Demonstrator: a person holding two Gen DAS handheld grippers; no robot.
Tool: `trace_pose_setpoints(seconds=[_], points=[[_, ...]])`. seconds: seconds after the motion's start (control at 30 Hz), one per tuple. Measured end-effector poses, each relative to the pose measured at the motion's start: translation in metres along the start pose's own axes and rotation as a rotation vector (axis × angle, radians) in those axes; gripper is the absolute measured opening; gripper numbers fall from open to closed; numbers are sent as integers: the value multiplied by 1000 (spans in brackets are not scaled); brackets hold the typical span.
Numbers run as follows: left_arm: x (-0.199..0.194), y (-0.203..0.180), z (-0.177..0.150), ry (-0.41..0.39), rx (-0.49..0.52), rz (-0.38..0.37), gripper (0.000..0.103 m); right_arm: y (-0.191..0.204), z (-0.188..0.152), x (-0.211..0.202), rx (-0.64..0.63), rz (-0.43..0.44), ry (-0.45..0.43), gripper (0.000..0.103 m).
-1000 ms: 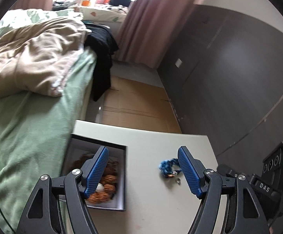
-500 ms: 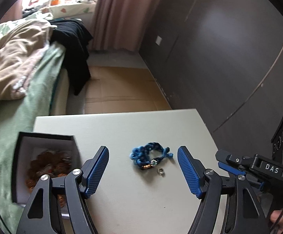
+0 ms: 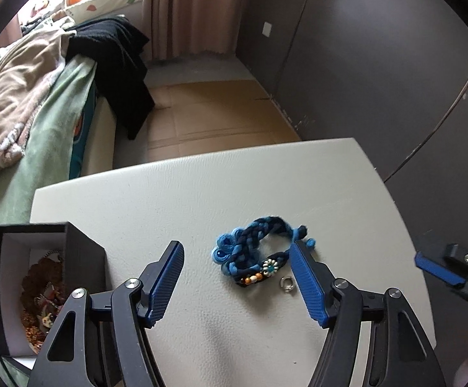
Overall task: Organize jewelry
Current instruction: 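Close the left tool on the blue braided bracelet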
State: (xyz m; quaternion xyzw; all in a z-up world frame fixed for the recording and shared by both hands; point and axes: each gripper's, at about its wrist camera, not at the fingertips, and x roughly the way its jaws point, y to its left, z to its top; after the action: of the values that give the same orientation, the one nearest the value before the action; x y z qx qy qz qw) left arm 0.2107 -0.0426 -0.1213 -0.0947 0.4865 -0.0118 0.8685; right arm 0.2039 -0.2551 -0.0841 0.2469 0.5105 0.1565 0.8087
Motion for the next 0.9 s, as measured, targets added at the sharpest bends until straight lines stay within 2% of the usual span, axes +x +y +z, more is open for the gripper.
trace_pose_setpoints(seconds=[0.1,0.17,0.2,0.23,0.27,0.33,0.37,0.53,0.9], points=[[10,1,-2,25,-5,1,66,0,0,2,-5,-4,10,51],[19,1,-4,50,-5,-13,53,0,0,4,-7,-10,20,51],[22,1,-6,58,-5,-18,49,0,0,6,-8,-15,25,51],[22,0,-8,31,6,-11,47,0,0,8,-10,-21,30,51],[22,0,-9,22,11,-3,36,1,-1,11,-13,-27,35,51],[20,5,-9,14,-17,-23,31,4,-1,15,-29,-44,40,51],[18,8,-9,11,-30,-34,18,4,-1,17,-36,-49,44,51],[-3,25,-8,-30,-77,-69,18,13,-3,30,-87,-68,84,51],[-67,50,-5,-166,-155,-91,18,42,-17,55,-240,-134,129,51]])
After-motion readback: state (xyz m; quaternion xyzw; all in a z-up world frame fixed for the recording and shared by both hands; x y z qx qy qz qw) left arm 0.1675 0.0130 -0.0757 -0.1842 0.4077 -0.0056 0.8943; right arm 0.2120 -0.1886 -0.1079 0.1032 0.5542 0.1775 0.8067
